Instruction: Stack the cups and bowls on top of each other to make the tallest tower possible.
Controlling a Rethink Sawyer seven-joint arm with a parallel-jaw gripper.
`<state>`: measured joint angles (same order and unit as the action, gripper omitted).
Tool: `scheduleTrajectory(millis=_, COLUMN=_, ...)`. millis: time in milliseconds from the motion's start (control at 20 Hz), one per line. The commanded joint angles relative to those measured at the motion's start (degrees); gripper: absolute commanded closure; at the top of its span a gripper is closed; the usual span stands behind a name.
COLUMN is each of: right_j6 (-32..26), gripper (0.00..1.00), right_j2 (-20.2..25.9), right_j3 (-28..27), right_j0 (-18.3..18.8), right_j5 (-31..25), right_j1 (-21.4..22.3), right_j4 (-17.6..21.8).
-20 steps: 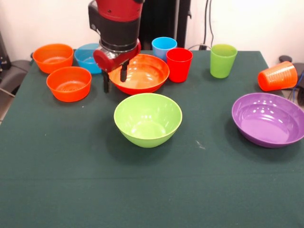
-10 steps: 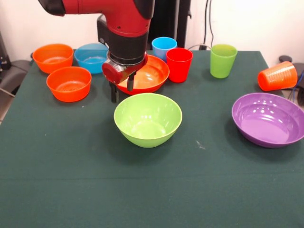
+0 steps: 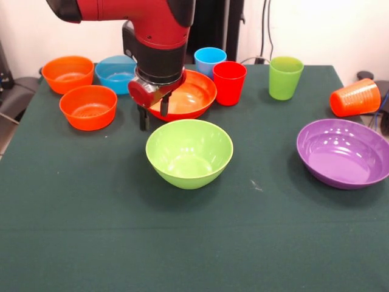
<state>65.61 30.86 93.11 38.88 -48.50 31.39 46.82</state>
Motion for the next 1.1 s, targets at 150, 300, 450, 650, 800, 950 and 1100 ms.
scheduleTrajectory(millis=150, right_j6=-4.2, gripper=0.0, right_j2=-2.9, right_j3=-1.6, right_j0=-1.0, right_j5=-4.9, right_j1=-1.0, right_j4=1.2)
scheduleTrajectory(millis=300, right_j6=-4.1, gripper=0.0, right_j2=-3.0, right_j3=-1.4, right_j0=-1.1, right_j5=-4.6, right_j1=-0.9, right_j4=1.2)
scheduleTrajectory(millis=450, right_j6=-4.3, gripper=0.0, right_j2=-2.7, right_j3=-0.6, right_j0=-0.8, right_j5=-4.4, right_j1=-0.3, right_j4=0.3)
scheduleTrajectory(millis=650, right_j6=-5.7, gripper=0.0, right_j2=-2.2, right_j3=0.8, right_j0=0.1, right_j5=-4.9, right_j1=0.9, right_j4=-0.7)
scheduleTrajectory(millis=800, right_j6=-6.6, gripper=0.0, right_j2=-1.8, right_j3=1.2, right_j0=0.8, right_j5=-5.2, right_j1=1.5, right_j4=-1.5)
scheduleTrajectory(millis=950, right_j6=-7.5, gripper=0.0, right_j2=-1.2, right_j3=2.4, right_j0=1.4, right_j5=-6.2, right_j1=3.6, right_j4=-2.9)
scheduleTrajectory(millis=1100, right_j6=-8.1, gripper=0.0, right_j2=-0.9, right_j3=2.6, right_j0=1.9, right_j5=-6.6, right_j1=4.5, right_j4=-3.5)
